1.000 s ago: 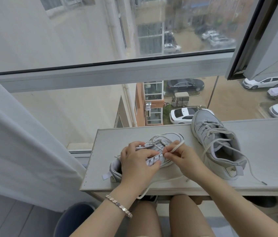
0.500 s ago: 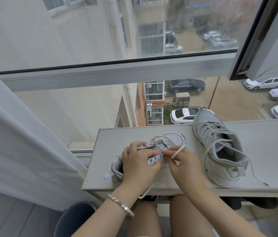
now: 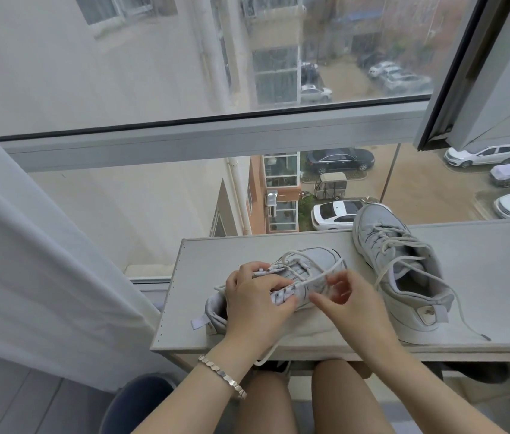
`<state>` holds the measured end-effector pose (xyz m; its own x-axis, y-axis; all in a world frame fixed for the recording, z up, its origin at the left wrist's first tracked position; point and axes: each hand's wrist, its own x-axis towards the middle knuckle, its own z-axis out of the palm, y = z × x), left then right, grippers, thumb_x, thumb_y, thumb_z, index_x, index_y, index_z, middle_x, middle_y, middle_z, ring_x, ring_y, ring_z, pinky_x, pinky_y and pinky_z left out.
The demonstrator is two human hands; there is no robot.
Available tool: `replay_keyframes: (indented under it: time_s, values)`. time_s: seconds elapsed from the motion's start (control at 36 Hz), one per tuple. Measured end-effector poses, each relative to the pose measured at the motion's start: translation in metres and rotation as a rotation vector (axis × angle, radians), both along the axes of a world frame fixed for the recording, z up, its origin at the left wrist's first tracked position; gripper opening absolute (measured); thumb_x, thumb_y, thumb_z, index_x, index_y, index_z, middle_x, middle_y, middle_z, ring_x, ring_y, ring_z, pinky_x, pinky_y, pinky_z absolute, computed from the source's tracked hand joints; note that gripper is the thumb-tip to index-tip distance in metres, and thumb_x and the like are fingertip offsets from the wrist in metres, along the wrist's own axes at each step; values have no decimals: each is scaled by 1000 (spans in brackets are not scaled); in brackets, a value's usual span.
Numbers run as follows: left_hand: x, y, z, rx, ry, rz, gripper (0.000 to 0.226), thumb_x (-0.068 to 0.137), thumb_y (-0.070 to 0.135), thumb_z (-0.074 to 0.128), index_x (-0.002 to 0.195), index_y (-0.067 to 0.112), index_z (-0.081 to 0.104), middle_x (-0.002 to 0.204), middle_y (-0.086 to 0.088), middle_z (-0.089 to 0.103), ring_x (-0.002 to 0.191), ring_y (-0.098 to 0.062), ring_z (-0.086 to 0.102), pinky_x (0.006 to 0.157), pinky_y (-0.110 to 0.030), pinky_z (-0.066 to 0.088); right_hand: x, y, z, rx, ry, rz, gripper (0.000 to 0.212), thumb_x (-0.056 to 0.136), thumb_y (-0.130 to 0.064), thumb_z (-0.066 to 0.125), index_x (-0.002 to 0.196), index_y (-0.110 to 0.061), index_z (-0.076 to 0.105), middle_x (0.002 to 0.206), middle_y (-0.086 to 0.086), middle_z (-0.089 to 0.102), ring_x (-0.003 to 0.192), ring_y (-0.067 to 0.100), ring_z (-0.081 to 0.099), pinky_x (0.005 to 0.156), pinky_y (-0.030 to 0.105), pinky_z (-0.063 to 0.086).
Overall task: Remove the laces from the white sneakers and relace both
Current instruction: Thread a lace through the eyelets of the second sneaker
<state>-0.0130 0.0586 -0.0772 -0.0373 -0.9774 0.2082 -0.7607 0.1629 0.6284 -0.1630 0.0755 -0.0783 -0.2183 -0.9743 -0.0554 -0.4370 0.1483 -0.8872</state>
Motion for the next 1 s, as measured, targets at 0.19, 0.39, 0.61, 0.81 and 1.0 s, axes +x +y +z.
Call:
replay_keyframes:
  time_s: [0.19, 0.39, 0.61, 0.81, 1.0]
  values:
    - [2, 0, 4, 90, -16, -12, 15, 73, 32, 75, 87, 29, 73, 109, 15, 40, 118, -12, 33, 90, -13, 16, 6, -19, 16, -270, 350, 463, 19, 86, -17, 65, 102, -22, 73, 92, -11, 57, 82, 3, 48, 72, 18, 37]
    - [8, -1, 8, 165, -25, -82, 24, 72, 27, 74, 95, 35, 71, 112, 19, 35, 119, -11, 30, 80, -9, 14, 0, -29, 27, -293, 720, 654, 27, 95, -32, 48, 112, -26, 68, 109, -7, 60, 95, 12, 57, 72, 25, 41]
    - [10, 0, 8, 103, -57, -126, 21, 77, 36, 70, 98, 34, 72, 111, 15, 45, 120, -4, 33, 91, -11, 16, 8, -31, 36, -493, 766, 608, 19, 43, -14, 80, 48, -13, 61, 53, -2, 55, 38, 19, 49, 37, 19, 24]
    - [14, -5, 10, 104, -44, -166, 19, 80, 35, 70, 97, 26, 74, 112, 5, 54, 119, -4, 40, 99, -19, 24, 8, -25, 18, -696, 708, 463, 29, 41, -1, 83, 49, -11, 57, 53, -1, 55, 40, 18, 49, 30, 18, 31]
    - [9, -6, 12, 146, -146, -130, 11, 82, 38, 63, 78, 29, 67, 91, 21, 45, 106, -2, 35, 83, -18, 16, 25, -29, 40, -812, 515, 569, 8, 60, -5, 75, 62, -7, 67, 65, 3, 64, 49, 20, 58, 42, 22, 44]
